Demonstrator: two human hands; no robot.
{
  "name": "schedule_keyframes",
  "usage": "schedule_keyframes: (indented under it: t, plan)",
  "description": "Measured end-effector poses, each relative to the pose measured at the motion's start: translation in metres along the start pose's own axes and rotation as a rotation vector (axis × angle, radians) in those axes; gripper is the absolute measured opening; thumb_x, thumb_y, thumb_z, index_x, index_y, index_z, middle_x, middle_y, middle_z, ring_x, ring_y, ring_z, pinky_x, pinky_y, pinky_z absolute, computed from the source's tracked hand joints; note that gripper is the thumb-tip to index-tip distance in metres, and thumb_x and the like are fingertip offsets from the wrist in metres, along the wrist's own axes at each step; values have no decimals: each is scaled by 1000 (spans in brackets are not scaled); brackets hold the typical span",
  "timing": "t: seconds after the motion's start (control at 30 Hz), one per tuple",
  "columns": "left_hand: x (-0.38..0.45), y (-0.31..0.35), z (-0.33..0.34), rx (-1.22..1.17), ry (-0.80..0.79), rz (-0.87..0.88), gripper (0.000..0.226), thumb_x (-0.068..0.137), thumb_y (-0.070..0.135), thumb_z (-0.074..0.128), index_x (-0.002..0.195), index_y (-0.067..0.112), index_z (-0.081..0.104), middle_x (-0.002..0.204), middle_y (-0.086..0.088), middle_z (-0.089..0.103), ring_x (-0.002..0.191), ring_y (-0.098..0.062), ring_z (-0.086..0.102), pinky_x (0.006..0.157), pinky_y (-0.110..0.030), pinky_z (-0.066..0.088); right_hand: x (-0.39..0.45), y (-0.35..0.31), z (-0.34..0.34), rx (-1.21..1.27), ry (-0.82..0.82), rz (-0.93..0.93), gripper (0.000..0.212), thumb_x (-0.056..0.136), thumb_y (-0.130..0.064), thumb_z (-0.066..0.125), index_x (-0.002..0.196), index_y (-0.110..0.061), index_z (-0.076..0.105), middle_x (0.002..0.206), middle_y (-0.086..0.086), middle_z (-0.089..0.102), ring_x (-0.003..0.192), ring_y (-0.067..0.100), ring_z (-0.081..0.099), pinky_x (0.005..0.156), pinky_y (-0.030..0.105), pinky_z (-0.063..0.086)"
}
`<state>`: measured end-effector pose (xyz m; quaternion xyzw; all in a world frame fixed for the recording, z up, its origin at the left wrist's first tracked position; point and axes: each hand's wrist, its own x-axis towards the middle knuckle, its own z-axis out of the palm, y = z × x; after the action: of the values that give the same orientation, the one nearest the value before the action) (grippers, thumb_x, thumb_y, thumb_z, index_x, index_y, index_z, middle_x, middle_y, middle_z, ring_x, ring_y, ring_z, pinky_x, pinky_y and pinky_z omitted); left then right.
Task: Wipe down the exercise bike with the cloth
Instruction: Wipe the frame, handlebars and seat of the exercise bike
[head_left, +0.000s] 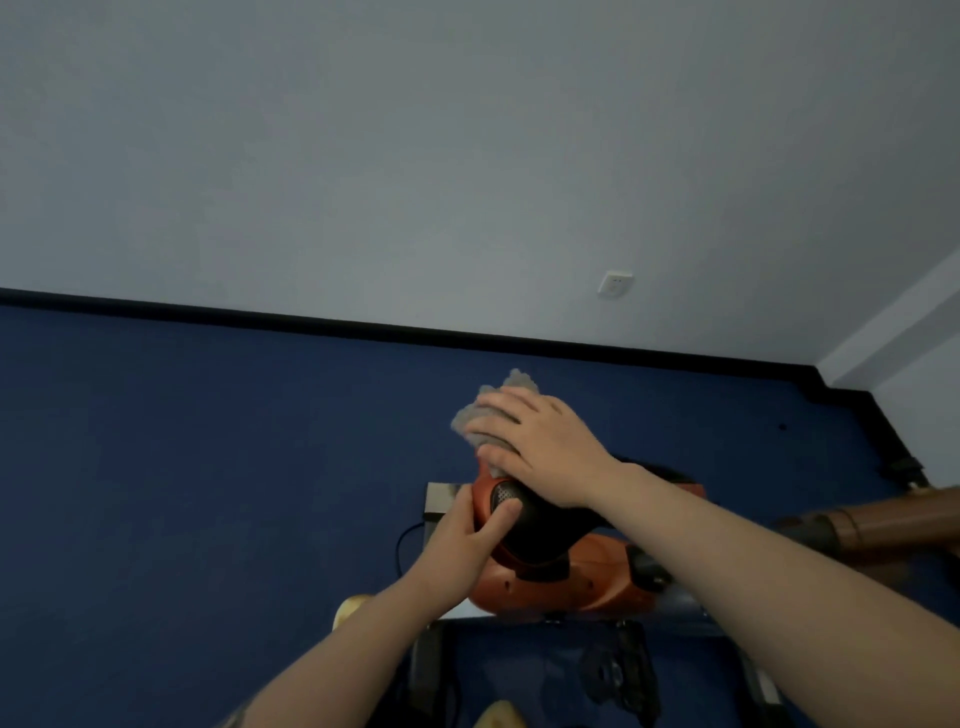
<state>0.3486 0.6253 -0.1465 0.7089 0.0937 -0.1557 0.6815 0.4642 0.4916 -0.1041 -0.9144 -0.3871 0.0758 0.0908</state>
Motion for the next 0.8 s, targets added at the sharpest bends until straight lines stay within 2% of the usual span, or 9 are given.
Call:
schedule_keyframes:
  t: [0.1,0.17,0.23,0.3,0.37,0.5,0.67,0.73,0.8]
  plan:
    - [-2,-1,1,13,18,51,55,86,52,61,133,37,37,133,4,56,112,0,60,100,-32,50,-23,12,3,113,42,191,50,101,-54,26,150,-46,20,160,-12,20,144,15,24,111,42,32]
    - [-1,-1,-4,110,58,107,86,83,58,65,149,46,10,149,12,35,130,-1,45,110,-37,40,-47,15,9,82,88,398,52,101,-54,18,152,-46,11,154,-7,35,132,19,44,101,41,39]
    - [5,6,-13,265,54,198,96,77,66,61,148,55,-3,157,22,14,141,-1,26,115,-38,30,-59,16,14,-13,135,558,53,100,-52,12,152,-41,19,136,-5,55,115,20,55,94,39,39]
    - [12,12,-22,378,-8,255,95,77,69,59,149,55,-1,157,30,7,144,1,18,118,-40,27,-48,9,13,-21,137,690,52,100,-51,9,145,-38,32,128,-3,61,112,22,57,95,40,37]
    - [17,15,-28,328,-64,251,96,76,66,65,151,52,6,157,27,14,143,-8,30,114,-46,35,-22,-5,13,46,143,726,50,101,-51,10,144,-38,33,138,-2,55,121,23,52,99,43,34]
    - [20,16,-36,317,-108,237,102,72,66,73,152,49,11,157,24,20,138,-14,41,109,-46,42,-6,-13,11,104,123,478,48,101,-53,15,148,-48,18,157,-8,29,140,18,31,107,43,29]
    - [26,31,-49,426,-139,330,86,73,67,72,144,53,27,143,35,36,135,6,36,107,-29,38,-55,30,1,65,-29,712,38,104,-38,21,139,-35,35,132,-4,56,107,24,58,78,38,36]
    - [29,36,-55,444,-131,347,75,78,64,67,144,48,34,141,33,41,132,9,37,106,-22,34,-46,24,-2,27,-11,747,38,104,-39,17,130,-33,44,121,-2,63,103,24,60,79,39,34]
    - [33,38,-62,439,-123,357,63,86,43,69,142,40,43,140,27,48,130,8,41,107,-20,36,-19,-4,2,56,63,750,42,103,-46,17,137,-37,41,132,-3,58,116,25,55,91,42,36]
